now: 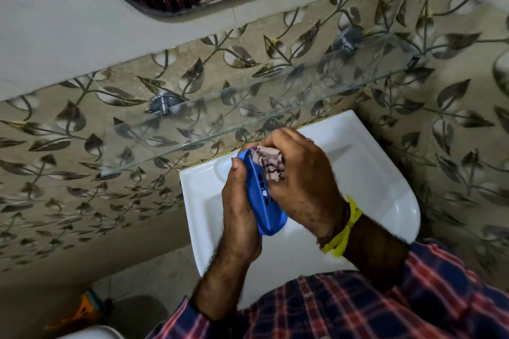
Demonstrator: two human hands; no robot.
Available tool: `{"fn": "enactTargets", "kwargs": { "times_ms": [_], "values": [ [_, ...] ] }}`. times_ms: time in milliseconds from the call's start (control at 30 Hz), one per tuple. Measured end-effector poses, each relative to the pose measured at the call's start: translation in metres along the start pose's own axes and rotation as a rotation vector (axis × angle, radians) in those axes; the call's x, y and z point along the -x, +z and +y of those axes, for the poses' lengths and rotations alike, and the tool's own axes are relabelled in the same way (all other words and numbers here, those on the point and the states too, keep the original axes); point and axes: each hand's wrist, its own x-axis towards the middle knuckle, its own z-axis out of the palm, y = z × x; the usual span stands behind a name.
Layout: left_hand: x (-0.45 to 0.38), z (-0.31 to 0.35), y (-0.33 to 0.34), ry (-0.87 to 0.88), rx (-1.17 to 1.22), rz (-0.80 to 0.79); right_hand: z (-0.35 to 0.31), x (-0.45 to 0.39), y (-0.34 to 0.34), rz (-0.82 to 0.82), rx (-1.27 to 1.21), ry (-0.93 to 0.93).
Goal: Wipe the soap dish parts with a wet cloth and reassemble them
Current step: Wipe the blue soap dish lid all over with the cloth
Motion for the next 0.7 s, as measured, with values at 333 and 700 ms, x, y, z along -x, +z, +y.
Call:
{"fn": "enactTargets", "kwargs": {
  "times_ms": [333, 700],
  "values": [
    [-0.007, 0.002, -0.005, -0.007, -0.032, -0.023, 0.026, 0.006, 0.001, -0.045, 0.024, 0.051],
    [-0.014, 0.004, -0.009, -0.042, 0.016, -0.060, 0.026, -0.001, 0.006, -0.008, -0.052, 0.034]
  ]
}}
